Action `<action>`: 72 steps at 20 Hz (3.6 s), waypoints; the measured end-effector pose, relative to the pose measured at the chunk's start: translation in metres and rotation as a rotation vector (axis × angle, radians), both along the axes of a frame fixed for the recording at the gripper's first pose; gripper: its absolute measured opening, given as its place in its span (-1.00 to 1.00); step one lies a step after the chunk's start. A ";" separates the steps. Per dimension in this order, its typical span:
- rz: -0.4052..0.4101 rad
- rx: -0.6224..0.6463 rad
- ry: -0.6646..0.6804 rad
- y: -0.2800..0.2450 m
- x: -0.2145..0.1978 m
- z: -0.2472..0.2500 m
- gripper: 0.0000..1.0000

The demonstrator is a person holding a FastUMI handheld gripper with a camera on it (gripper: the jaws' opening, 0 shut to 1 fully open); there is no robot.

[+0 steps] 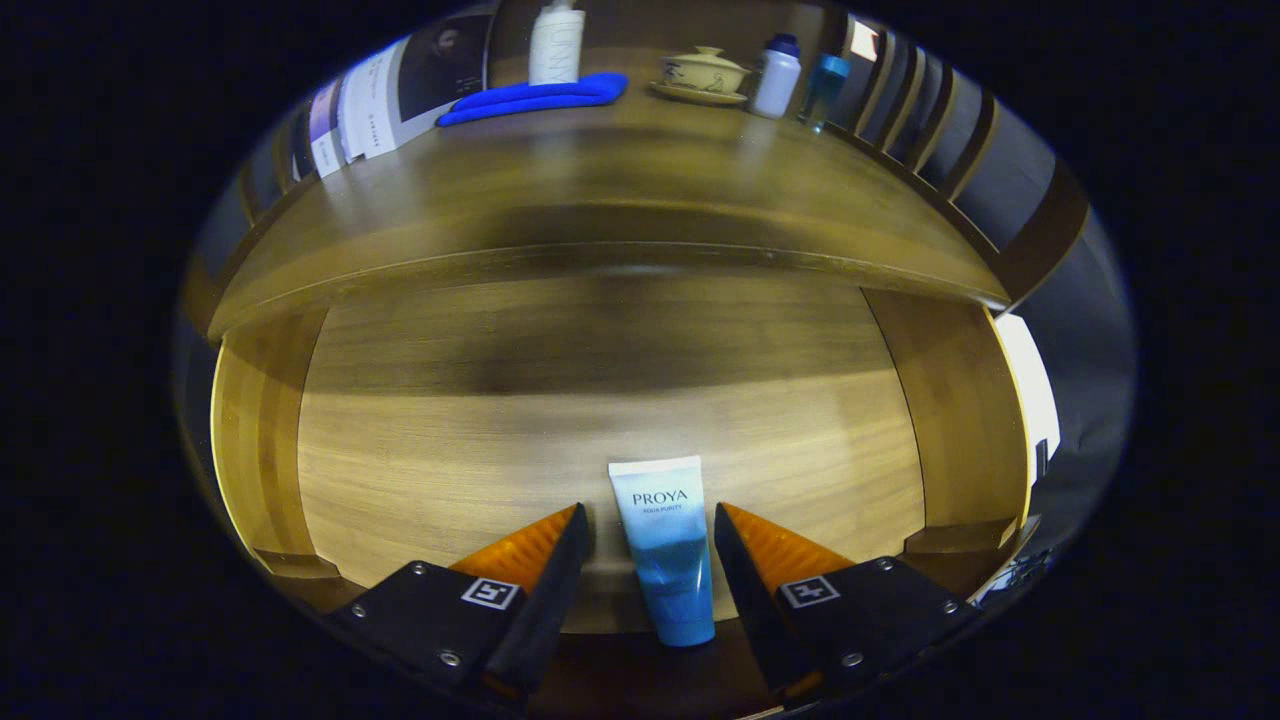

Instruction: Pull open the drawer, take out the items inside it, and place them on the countertop above the cabinet.

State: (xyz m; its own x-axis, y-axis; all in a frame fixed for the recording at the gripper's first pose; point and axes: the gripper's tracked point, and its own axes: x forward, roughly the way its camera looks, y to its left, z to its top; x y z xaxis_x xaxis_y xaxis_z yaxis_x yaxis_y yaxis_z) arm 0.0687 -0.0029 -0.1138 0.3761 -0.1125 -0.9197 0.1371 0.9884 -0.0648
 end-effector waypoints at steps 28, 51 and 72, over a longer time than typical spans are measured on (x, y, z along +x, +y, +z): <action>-0.093 0.038 -0.349 -0.005 0.006 0.066 -0.07; 0.148 0.055 -0.638 -0.001 0.177 0.158 -0.03; 0.152 0.095 -1.123 -0.001 0.022 0.243 0.91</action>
